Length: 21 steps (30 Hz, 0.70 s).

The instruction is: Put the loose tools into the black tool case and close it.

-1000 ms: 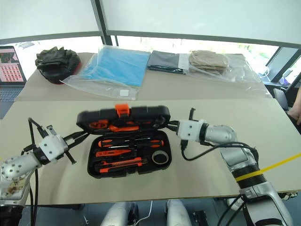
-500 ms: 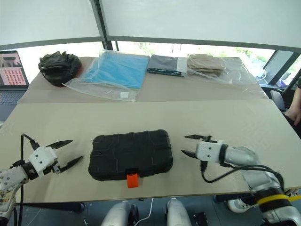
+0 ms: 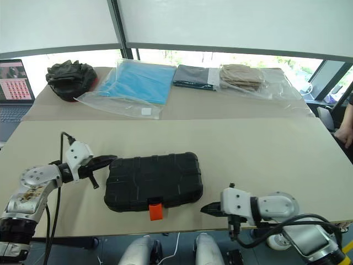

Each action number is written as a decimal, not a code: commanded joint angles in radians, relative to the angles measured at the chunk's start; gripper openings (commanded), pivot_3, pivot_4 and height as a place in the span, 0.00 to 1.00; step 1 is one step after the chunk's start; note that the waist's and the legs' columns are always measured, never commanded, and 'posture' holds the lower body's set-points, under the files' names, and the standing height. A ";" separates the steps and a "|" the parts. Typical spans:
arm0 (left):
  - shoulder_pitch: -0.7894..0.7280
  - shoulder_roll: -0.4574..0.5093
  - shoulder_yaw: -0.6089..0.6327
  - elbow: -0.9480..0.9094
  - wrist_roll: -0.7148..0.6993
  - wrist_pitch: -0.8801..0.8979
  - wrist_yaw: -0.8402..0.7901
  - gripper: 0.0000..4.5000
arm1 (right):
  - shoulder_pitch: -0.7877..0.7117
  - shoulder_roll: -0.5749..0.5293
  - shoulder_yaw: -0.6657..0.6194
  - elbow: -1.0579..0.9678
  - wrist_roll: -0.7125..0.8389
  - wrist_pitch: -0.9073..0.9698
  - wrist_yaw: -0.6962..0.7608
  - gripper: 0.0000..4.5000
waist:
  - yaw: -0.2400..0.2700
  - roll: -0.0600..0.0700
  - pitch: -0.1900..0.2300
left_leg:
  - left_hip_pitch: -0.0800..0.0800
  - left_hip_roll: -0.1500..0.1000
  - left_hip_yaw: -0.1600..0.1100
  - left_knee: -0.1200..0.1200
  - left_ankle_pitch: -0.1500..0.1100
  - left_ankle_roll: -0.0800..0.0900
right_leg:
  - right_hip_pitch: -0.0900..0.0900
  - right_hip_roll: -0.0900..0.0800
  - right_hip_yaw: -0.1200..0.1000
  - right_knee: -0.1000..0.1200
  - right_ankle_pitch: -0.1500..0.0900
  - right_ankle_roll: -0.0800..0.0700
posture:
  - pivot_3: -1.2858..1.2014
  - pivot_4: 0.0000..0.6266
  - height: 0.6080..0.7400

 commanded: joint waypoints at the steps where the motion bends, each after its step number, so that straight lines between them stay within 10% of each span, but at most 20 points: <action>1: -0.011 0.007 -0.004 -0.027 -0.009 0.037 -0.035 0.00 | -0.078 0.053 0.020 0.002 -0.025 0.048 -0.019 0.00 | 0.001 0.000 0.000 | 0.000 0.000 0.000 0.000 0.000 0.000 | 0.000 0.000 0.000 0.000 0.000 0.000 | 0.52 0.24 1.00; 21: 0.344 -0.100 0.279 -0.327 -0.149 0.144 0.156 0.00 | -0.514 0.374 0.021 0.510 -0.211 -0.124 -0.114 0.00 | -0.008 -0.001 0.002 | -0.001 0.001 -0.001 0.000 0.000 -0.001 | -0.002 0.000 0.000 0.002 0.000 -0.001 | 0.52 0.24 1.00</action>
